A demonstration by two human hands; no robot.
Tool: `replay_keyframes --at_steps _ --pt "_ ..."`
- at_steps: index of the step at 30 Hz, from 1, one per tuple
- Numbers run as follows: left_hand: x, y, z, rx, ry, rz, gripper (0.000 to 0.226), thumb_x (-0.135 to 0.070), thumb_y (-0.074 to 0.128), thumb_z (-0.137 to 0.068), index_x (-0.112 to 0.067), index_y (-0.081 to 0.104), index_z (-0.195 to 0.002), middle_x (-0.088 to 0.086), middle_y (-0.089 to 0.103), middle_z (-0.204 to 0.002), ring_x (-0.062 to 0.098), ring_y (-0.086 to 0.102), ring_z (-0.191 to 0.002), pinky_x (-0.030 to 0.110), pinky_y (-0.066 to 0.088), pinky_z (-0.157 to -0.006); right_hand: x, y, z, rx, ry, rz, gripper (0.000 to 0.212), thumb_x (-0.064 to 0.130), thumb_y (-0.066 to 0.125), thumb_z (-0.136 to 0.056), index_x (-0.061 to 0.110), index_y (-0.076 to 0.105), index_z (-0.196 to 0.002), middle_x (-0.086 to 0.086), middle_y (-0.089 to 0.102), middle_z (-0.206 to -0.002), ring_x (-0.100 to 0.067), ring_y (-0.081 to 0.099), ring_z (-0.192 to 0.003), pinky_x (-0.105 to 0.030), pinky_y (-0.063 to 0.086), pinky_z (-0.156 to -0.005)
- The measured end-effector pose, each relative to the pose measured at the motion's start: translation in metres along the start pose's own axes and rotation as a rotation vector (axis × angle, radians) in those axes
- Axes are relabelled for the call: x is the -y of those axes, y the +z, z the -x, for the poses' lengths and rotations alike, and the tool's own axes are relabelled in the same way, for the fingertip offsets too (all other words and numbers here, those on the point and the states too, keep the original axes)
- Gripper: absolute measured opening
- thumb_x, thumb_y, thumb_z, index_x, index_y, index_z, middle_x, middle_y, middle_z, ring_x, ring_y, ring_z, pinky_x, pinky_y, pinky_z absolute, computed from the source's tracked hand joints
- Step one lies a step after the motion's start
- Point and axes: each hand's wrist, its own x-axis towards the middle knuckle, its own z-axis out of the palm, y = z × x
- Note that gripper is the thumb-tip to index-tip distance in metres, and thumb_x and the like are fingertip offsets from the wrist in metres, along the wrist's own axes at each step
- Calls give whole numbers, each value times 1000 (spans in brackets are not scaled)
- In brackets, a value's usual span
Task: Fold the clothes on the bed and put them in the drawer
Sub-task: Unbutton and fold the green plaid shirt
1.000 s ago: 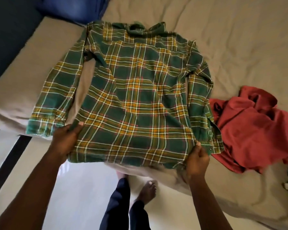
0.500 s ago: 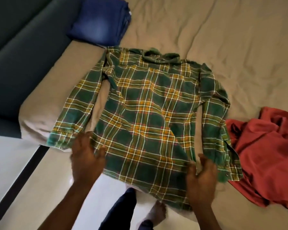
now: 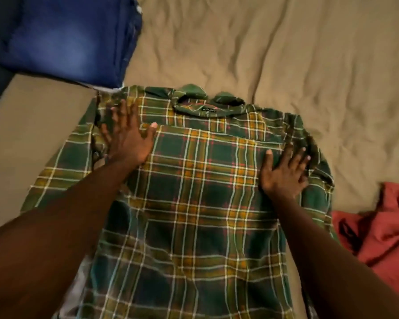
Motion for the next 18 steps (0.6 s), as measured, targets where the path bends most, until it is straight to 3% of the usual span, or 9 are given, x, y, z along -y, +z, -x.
replay_keyframes --at_steps 4,7,9,11,14,18 --pt "-5 3 3 -197 -15 -11 73 -62 37 -100 -29 17 -163 3 5 -173 28 2 -159 63 4 -124 0 -10 -25 -122 162 -29 79 65 24 -101 23 1 -164 -5 -2 -172 -32 -7 -157 -66 11 -118" --pt "-29 -9 2 -374 8 -26 68 -50 53 -96 -24 33 -156 11 25 -167 35 28 -149 60 19 -117 21 -37 -40 -390 18 7 77 48 49 -96 16 19 -159 -16 22 -165 -41 22 -149 -62 23 -112" --pt "-40 -17 -18 -359 178 -76 65 -41 55 -98 -25 33 -157 11 33 -161 35 36 -142 57 26 -113 46 -49 -55 -437 -263 128 70 48 50 -97 20 24 -156 -12 32 -160 -37 34 -141 -56 28 -107" --pt "-47 -23 -46 -283 282 -129 54 -36 55 -99 -24 43 -151 15 46 -146 37 44 -132 56 33 -108 67 -49 -81 -339 -417 294 59 49 48 -100 21 37 -150 -13 49 -147 -36 45 -131 -52 29 -103" --pt "-52 -35 -78 -240 300 -99 26 -29 54 -99 -14 63 -118 20 58 -116 41 52 -112 52 44 -94 80 -42 -106 -298 -448 366 34 38 48 -100 18 65 -120 -13 66 -116 -36 56 -111 -47 34 -95" --pt "-61 -54 -106 -203 290 -2 20 -25 53 -101 -12 64 -112 21 59 -112 41 55 -108 48 45 -91 74 -44 -120 -361 -446 258 25 32 44 -103 16 60 -113 -14 61 -112 -37 53 -106 -48 34 -96"
